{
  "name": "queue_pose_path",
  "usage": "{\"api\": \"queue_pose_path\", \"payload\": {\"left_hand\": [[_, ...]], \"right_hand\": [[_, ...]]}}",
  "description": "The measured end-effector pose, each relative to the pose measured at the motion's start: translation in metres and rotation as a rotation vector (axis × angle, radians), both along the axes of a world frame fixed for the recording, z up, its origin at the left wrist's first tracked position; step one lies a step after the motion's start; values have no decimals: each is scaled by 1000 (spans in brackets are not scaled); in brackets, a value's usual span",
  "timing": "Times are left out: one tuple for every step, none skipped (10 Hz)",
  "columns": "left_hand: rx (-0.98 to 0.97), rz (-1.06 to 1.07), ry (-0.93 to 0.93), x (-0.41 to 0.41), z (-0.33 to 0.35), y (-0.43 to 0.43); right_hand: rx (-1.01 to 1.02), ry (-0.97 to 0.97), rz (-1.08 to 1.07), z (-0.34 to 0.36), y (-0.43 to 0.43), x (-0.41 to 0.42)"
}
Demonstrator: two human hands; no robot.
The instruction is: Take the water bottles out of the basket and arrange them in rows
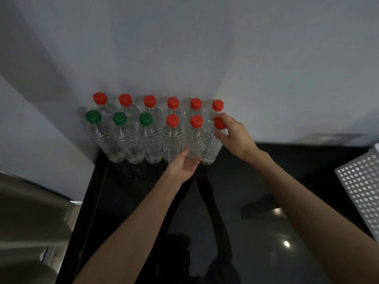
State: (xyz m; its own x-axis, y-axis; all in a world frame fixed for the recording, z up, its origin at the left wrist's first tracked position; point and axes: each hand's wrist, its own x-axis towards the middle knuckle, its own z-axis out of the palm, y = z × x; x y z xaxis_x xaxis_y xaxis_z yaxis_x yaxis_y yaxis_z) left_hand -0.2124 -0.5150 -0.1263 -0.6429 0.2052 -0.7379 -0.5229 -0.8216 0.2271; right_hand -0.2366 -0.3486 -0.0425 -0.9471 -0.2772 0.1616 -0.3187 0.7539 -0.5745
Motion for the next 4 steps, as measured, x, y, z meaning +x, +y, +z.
{"api": "queue_pose_path", "payload": {"left_hand": [[-21, -50, 13, 3, 3, 0], [-59, -88, 16, 10, 2, 1], [-115, -130, 69, 23, 13, -3], [-229, -188, 150, 38, 30, -11]], "right_hand": [[-6, -37, -1, 1, 0, 1], [16, -71, -3, 1, -1, 5], [49, -103, 14, 11, -5, 18], [97, -6, -26, 19, 0, 36]]}}
